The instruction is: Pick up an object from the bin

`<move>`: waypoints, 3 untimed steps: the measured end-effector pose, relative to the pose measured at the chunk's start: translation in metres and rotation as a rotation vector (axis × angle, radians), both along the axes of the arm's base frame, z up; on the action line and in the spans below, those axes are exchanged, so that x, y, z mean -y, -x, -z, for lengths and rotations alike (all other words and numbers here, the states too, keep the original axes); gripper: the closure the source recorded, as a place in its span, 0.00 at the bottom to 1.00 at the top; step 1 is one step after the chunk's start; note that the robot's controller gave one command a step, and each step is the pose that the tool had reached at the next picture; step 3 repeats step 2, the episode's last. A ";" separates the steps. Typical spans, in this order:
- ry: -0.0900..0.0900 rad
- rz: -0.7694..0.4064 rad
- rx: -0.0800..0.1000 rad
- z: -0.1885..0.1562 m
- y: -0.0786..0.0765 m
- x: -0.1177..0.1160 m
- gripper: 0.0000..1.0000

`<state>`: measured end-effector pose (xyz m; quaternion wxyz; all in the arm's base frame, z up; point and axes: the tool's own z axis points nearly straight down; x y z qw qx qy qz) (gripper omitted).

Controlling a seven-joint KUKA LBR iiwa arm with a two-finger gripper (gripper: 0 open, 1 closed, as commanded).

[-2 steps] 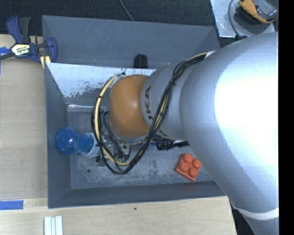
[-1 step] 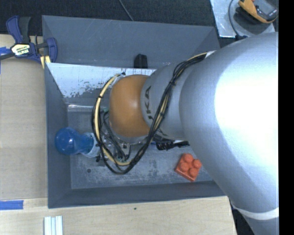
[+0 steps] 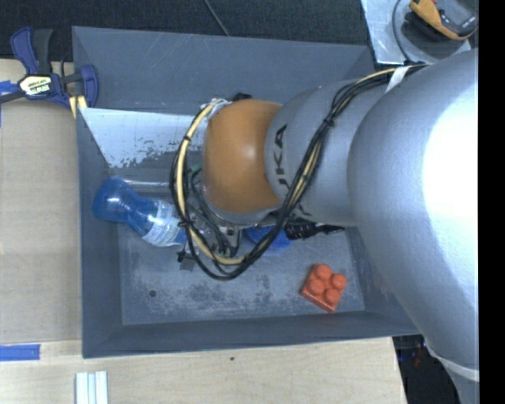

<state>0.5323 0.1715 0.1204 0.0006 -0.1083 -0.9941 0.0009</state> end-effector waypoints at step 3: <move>0.000 0.009 0.003 -0.085 0.023 -0.005 1.00</move>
Offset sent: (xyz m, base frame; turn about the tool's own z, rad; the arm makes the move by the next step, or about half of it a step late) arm -0.0293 0.0110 0.2105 0.0007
